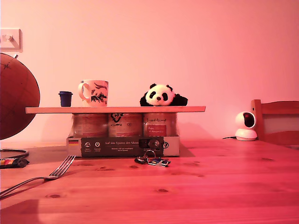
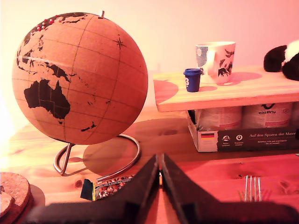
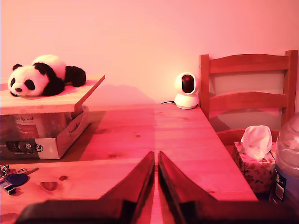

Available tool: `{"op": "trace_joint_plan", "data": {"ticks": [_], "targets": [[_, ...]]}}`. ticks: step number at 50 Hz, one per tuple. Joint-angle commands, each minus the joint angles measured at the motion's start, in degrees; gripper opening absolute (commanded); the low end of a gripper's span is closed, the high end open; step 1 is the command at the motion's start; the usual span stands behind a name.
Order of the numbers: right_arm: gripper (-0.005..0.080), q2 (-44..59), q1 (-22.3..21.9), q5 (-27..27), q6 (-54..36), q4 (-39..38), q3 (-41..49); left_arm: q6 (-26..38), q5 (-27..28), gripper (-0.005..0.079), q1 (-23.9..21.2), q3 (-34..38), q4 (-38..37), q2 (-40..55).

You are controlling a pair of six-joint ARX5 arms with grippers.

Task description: Slide the metallic fork to the right

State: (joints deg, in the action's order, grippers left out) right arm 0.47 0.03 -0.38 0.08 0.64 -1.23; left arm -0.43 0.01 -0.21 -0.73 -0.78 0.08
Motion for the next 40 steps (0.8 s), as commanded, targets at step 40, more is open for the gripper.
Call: {"op": "trace_joint_plan", "data": {"ticks": [40], "targets": [[-0.0012,-0.3,1.9,-20.8,10.5,-5.0,-3.1,-12.2,15.9,-0.0019,-2.1,-4.0,0.9,1.2]]}}
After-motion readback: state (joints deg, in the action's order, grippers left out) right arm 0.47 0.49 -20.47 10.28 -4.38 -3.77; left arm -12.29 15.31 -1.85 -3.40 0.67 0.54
